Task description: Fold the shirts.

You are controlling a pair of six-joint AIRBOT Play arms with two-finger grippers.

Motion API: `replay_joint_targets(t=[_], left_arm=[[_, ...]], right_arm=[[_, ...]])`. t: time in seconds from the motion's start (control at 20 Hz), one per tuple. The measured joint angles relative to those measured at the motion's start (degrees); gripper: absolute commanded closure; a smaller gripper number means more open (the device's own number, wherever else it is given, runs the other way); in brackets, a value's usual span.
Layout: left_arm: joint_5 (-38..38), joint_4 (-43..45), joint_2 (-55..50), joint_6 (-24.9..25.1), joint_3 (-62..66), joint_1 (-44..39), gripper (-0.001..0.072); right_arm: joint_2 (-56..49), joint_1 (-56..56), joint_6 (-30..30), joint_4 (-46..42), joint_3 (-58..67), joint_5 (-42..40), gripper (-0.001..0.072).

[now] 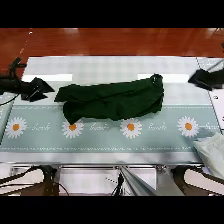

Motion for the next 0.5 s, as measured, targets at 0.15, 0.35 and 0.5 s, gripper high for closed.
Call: replay_joint_targets(t=[0.15, 0.35, 0.5], left_arm=[[-4.57, 0.85, 0.22, -0.35, -4.22, 1.68, 0.0090], [-3.91, 1.60, 0.22, 1.81, -12.26, 0.87, 0.0086], [0.00, 1.11, 0.09, 3.17, -16.15, -1.42, 0.0087]], right_arm=[[1.11, -3.04, -0.61, -3.21, -2.21, 4.66, 0.0160], [1.57, -4.37, -2.27, -4.04, -5.84, 6.27, 0.0160], [1.68, -4.72, -3.30, -3.65, -7.17, 6.51, 0.0160]])
